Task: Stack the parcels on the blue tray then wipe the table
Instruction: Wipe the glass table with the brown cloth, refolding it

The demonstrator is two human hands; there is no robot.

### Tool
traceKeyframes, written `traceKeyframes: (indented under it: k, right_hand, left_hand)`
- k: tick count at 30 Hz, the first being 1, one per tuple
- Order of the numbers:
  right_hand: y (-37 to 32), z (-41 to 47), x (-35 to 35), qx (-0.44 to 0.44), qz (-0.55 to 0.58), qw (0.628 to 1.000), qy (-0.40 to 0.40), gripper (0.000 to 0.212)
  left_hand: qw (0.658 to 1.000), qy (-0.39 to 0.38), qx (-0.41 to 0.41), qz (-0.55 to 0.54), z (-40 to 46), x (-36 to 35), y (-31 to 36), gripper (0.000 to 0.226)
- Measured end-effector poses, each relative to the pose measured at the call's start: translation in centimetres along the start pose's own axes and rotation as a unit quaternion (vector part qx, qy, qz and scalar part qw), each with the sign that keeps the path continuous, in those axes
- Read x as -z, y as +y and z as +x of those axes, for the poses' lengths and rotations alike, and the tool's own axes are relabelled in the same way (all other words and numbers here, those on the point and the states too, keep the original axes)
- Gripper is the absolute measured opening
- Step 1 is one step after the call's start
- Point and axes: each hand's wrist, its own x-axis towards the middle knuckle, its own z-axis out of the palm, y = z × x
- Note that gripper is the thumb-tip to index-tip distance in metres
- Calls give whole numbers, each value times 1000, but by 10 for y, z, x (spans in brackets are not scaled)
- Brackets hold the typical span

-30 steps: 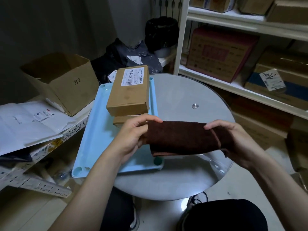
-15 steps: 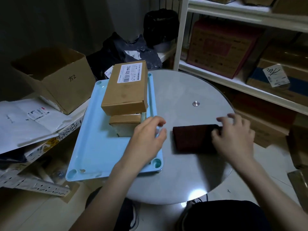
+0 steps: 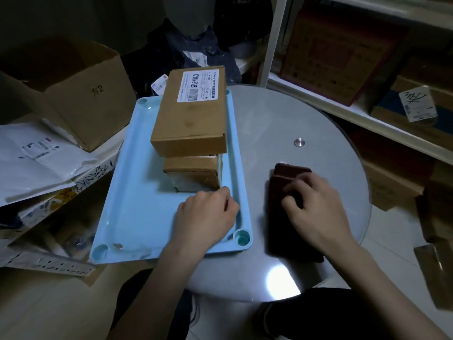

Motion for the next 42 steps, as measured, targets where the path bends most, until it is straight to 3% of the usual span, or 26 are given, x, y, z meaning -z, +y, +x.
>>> traceKeyframes:
  k: [4, 8, 10, 12, 16, 18, 20, 23, 26, 28, 31, 34, 39, 42]
  right_hand:
    - [-24, 20, -50, -37, -92, 994, -51, 74]
    - [-36, 9, -63, 145, -139, 974, -101, 73]
    - [-23, 2, -55, 186, -118, 968, -119, 67]
    - [7, 8, -45, 163, -120, 973, -111, 65]
    - [66, 53, -23, -37, -133, 989, -55, 65]
    - [58, 66, -30, -80, -134, 987, -40, 62]
    - [29, 62, -45, -32, -128, 990, -39, 65]
    - [-13, 26, -59, 111, -124, 983, -70, 65]
    - [4, -5, -43, 183, -102, 970, -123, 60]
    - [46, 0, -28, 149, -106, 978, -104, 62]
    - [94, 42, -7, 9, -123, 991, -60, 67]
    - [74, 78, -18, -54, -123, 990, -41, 61]
    - [-12, 42, -60, 130, -120, 981, -77, 64]
    - [3, 9, -43, 207, -110, 962, -139, 60]
  left_hand:
    - [1000, -10, -2, 15, -1, -1, 0, 25]
    - [1000, -1, -20, 24, -2, -4, 0, 25]
    - [999, -4, -25, 27, -1, -4, 0, 24]
    - [999, -4, -19, 27, -1, -4, -1, 24]
    - [999, 2, -26, 38, -1, -6, -2, 24]
    - [999, 4, -28, 46, -2, -6, -2, 23]
    - [998, 2, -30, 52, -1, -5, -1, 21]
    - [998, -5, -31, 50, -1, -4, -1, 23]
    - [998, -4, -28, 49, 0, -5, 0, 23]
    - [998, -3, -25, 53, 0, -5, -1, 23]
    - [998, 1, -23, 58, 1, -7, -2, 23]
    - [998, -3, -28, 63, 1, -7, -2, 23]
    - [997, -7, -30, 70, 1, -8, -2, 23]
    - [997, 3, -38, 60, -1, -8, -3, 23]
